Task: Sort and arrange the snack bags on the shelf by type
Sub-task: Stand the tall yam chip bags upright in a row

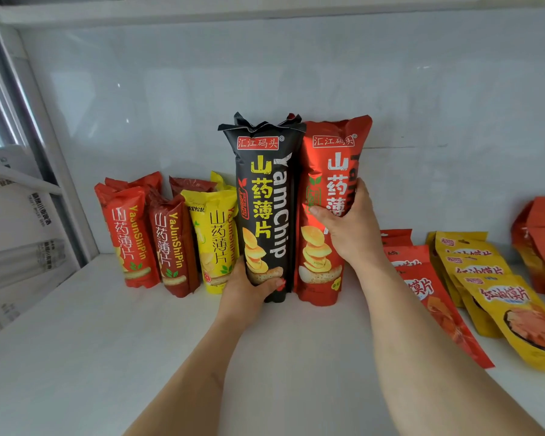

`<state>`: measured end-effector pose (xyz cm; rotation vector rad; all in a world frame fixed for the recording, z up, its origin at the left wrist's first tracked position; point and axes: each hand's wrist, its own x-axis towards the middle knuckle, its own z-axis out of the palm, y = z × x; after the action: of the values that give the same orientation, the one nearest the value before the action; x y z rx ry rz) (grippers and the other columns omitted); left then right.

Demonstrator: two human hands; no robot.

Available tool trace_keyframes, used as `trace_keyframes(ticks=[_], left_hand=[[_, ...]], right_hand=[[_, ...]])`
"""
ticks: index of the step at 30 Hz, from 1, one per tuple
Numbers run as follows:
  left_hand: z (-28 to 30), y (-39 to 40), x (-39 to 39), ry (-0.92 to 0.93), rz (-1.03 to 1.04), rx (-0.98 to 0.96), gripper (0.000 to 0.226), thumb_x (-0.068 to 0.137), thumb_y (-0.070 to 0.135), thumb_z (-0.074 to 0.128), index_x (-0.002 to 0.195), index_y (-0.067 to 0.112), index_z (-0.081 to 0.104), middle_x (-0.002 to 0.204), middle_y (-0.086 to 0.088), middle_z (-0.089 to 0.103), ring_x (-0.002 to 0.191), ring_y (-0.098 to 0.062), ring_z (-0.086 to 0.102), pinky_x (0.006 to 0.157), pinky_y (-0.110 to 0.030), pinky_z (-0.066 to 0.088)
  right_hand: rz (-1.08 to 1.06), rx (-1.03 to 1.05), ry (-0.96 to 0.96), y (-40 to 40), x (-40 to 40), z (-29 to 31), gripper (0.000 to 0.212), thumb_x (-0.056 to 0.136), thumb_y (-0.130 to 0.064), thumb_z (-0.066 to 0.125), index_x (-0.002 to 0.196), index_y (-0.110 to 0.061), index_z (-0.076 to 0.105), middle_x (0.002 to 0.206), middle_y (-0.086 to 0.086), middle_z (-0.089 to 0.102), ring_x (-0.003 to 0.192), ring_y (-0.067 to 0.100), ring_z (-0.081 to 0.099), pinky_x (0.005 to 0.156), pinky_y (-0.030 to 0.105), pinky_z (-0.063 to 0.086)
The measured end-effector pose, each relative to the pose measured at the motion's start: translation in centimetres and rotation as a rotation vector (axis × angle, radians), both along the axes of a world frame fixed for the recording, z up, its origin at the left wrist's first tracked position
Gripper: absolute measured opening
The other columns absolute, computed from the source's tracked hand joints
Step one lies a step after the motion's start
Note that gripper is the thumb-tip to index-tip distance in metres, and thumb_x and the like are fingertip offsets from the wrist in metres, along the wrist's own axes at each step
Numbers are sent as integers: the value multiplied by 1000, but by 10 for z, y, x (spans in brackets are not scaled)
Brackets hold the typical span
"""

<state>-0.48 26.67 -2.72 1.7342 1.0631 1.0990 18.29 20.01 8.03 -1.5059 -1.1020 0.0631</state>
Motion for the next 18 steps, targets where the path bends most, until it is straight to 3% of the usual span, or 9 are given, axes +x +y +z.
trace_keyframes(ticks=[6,10,14,16,18], left_hand=[[0,-1,1,17,13,-21,75,76,33,86,139,27,45,124,12,61,116,-13,59,101,-35,50],[4,-6,0,39,33,-35,75,76,34,86,139,26,46,123,13,61,115,-12,60,96,-29,49],[7,-12,-4,75,63,-50,68,73,39,87,129,31,49,121,15,63,114,-11,61,93,-27,49],[13,-17,-10,122,79,-46,59,75,42,85,119,34,47,115,19,59,108,-8,59,88,-25,46],[19,-19,-20,220,114,-3,54,79,51,78,121,28,52,115,16,59,107,-12,58,86,-29,47]], right_hand=[[-7,23,-9,3,0,-1,77,74,-52,78,136,-29,39,127,-3,56,111,14,61,89,38,56],[8,-36,23,-3,-2,3,93,63,-68,75,138,-32,35,130,-3,54,115,17,59,92,45,56],[-133,-73,-31,-12,-14,12,112,68,-71,71,153,-23,16,154,8,31,141,29,34,110,55,37],[-200,5,-76,-22,-26,17,107,74,-68,69,154,-21,15,158,7,22,146,27,21,115,53,29],[-220,146,-98,-32,-45,19,97,77,-65,67,151,-22,22,156,5,27,143,21,23,114,51,34]])
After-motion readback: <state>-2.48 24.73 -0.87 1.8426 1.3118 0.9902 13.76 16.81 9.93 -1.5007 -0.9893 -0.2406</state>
